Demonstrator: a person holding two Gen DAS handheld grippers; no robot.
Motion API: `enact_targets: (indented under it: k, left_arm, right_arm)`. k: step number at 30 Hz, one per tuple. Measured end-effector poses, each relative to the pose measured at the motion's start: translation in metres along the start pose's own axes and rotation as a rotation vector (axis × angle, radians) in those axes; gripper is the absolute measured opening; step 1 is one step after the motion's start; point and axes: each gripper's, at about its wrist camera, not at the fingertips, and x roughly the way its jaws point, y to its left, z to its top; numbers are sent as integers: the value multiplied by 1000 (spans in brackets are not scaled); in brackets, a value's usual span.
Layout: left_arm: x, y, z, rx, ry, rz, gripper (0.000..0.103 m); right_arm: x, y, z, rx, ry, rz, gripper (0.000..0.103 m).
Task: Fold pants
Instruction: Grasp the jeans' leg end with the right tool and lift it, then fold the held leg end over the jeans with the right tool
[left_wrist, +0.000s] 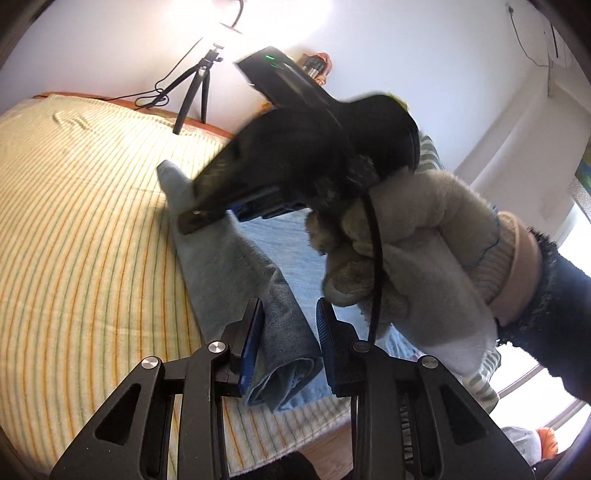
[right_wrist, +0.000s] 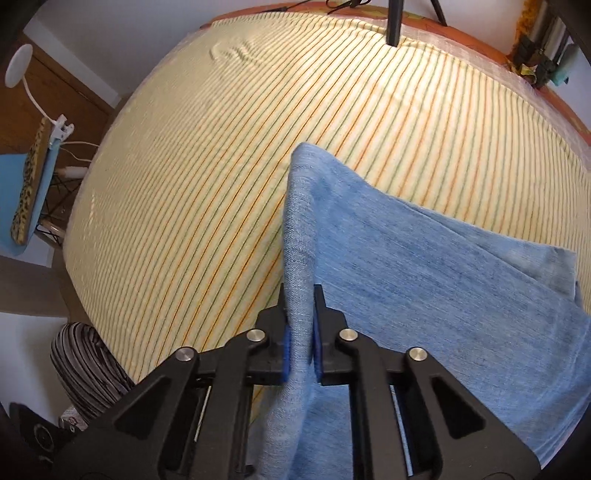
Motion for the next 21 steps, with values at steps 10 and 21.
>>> enact_targets:
  k: [10, 21]
  left_arm:
    - [-61, 12, -2, -7, -44, 26, 45]
    - [-21, 27, 6, 12, 16, 65, 45]
  right_arm:
    - [-57, -55, -39, 172, -231, 141, 7]
    - [-103, -97, -73, 243, -330, 118, 7]
